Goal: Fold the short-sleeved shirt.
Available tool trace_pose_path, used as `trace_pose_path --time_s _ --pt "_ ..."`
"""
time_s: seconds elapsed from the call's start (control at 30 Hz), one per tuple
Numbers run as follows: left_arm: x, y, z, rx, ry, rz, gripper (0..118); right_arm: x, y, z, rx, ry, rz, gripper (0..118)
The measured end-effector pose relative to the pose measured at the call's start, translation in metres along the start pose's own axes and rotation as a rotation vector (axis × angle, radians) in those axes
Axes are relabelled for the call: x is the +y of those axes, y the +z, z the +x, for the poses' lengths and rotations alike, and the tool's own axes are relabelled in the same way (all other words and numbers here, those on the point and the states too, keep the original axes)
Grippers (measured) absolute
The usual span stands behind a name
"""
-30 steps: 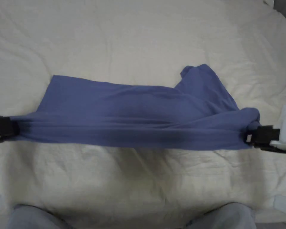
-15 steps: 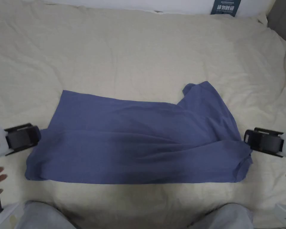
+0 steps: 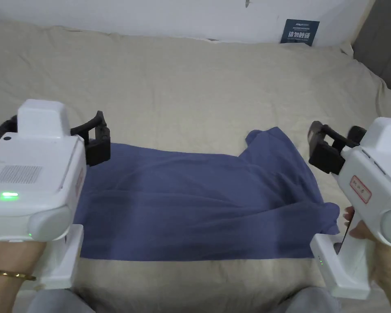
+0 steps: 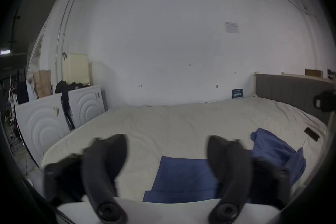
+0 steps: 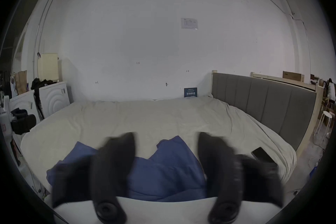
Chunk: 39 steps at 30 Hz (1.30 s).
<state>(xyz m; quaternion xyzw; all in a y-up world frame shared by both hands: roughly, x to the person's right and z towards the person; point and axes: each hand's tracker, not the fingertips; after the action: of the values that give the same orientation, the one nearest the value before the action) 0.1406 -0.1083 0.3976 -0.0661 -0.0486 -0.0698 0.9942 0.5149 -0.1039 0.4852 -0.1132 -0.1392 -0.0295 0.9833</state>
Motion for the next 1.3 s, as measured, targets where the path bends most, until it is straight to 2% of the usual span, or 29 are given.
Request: trace_pose_path --time_s 0.03,0.13,0.17,0.37,0.43,0.57,0.6,0.63,0.67,0.73,0.77,0.8,0.83,1.03,1.1,1.13,1.2,1.23,1.27,1.3 --pt "-0.001 -0.003 0.003 -0.006 -0.002 -0.007 45 0.001 -0.002 -0.001 0.004 -0.009 -0.005 7" --pt "-0.003 -0.008 0.006 -0.042 0.003 -0.043 8 0.003 -0.004 -0.001 0.039 -0.053 -0.022 2" --pt "-0.005 -0.012 0.007 -0.043 0.009 -0.06 3 0.003 -0.005 -0.002 0.036 -0.048 -0.024 2" --pt "-0.002 -0.05 0.002 -0.121 0.095 -0.185 0 0.006 -0.01 -0.005 0.042 -0.035 -0.043 2" --pt "0.004 -0.076 -0.002 -0.133 0.09 -0.256 0 0.006 -0.015 -0.005 0.043 -0.034 -0.052 2" --pt "0.011 -0.148 -0.018 -0.156 0.184 -0.422 1 0.006 -0.028 -0.003 0.047 -0.046 -0.074 2" --pt "0.01 -0.167 -0.021 -0.154 0.198 -0.465 3 0.005 -0.033 -0.002 0.046 -0.051 -0.082 2" --pt "0.008 -0.19 -0.023 -0.134 0.171 -0.517 15 0.005 -0.037 -0.002 0.045 -0.057 -0.094 2" --pt "0.005 -0.21 -0.024 -0.12 0.142 -0.562 33 0.004 -0.042 -0.001 0.046 -0.064 -0.106 2" --pt "-0.004 -0.243 -0.025 -0.117 0.105 -0.66 84 0.0 -0.052 0.001 0.047 -0.071 -0.128 2" --pt "-0.012 -0.26 -0.025 -0.113 0.095 -0.706 101 -0.001 -0.057 0.0 0.045 -0.07 -0.141 2" --pt "-0.019 -0.273 -0.025 -0.11 0.086 -0.751 113 -0.003 -0.062 0.0 0.039 -0.069 -0.155 2" --pt "-0.029 -0.286 -0.025 -0.099 0.081 -0.79 118 -0.005 -0.068 0.001 0.034 -0.065 -0.168 2" --pt "-0.072 -0.341 -0.025 -0.02 0.048 -0.892 118 -0.023 -0.099 0.01 0.01 -0.08 -0.244 2" --pt "-0.083 -0.353 -0.023 -0.003 0.036 -0.901 110 -0.03 -0.107 0.013 -0.003 -0.085 -0.269 2" --pt "-0.089 -0.357 -0.022 -0.012 0.036 -0.904 99 -0.033 -0.112 0.014 -0.011 -0.089 -0.284 2" --pt "-0.098 -0.364 -0.017 -0.019 0.027 -0.926 96 -0.04 -0.118 0.019 -0.017 -0.094 -0.306 2" --pt "-0.103 -0.365 -0.015 -0.018 0.014 -0.944 85 -0.043 -0.121 0.02 -0.022 -0.095 -0.315 2" --pt "-0.106 -0.365 -0.014 -0.032 0.015 -0.952 69 -0.044 -0.122 0.021 -0.026 -0.094 -0.323 2" --pt "-0.103 -0.361 -0.014 -0.103 0.086 -0.935 51 -0.046 -0.123 0.022 -0.031 -0.093 -0.33 2"
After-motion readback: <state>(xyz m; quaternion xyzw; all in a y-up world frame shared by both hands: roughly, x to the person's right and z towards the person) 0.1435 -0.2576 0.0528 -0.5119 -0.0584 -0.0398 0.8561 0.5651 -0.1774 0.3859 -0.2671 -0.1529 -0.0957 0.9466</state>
